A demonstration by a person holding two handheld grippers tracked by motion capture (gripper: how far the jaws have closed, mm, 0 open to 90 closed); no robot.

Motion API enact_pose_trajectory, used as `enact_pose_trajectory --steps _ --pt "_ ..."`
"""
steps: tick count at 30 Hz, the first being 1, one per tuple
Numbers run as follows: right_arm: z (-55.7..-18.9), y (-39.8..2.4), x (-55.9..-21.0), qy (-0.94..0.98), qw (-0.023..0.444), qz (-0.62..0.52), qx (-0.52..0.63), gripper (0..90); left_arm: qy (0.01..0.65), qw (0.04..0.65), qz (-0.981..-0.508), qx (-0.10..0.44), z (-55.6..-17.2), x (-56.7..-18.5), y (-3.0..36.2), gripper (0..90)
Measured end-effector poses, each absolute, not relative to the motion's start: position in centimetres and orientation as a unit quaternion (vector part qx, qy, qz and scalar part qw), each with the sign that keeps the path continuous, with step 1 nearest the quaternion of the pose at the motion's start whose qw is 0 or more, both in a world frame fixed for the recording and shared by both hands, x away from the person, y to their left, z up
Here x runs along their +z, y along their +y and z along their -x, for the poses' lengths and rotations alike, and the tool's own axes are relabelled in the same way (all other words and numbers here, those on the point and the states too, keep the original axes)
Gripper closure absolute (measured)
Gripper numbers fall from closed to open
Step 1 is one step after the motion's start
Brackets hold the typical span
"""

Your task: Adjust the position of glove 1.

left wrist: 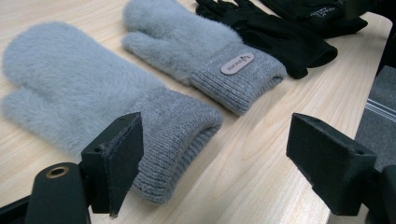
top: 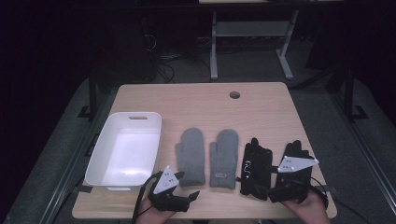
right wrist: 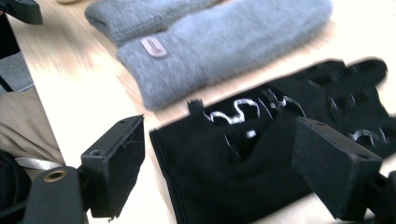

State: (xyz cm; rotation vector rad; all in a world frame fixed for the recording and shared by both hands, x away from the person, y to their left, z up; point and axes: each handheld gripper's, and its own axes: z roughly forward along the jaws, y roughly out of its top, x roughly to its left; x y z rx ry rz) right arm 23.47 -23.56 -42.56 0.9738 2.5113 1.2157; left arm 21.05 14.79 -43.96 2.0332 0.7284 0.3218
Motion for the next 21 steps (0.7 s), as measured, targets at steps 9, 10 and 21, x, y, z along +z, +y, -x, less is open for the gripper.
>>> enact_pose_trajectory --steps 9,10,21 --pt "-25.9 -21.4 -40.8 0.863 0.082 -0.299 0.398 18.3 0.303 0.463 -0.822 0.135 -21.2 -43.8 15.3 18.6" --pt "-26.2 -21.0 -40.6 0.867 0.078 -0.297 0.393 18.3 0.302 0.462 -0.823 0.135 -21.3 -43.8 15.4 18.6" --pt "-29.4 -17.1 -40.0 0.891 0.058 -0.267 0.363 20.1 0.303 0.465 -0.820 0.140 -21.2 -43.7 15.4 18.9"
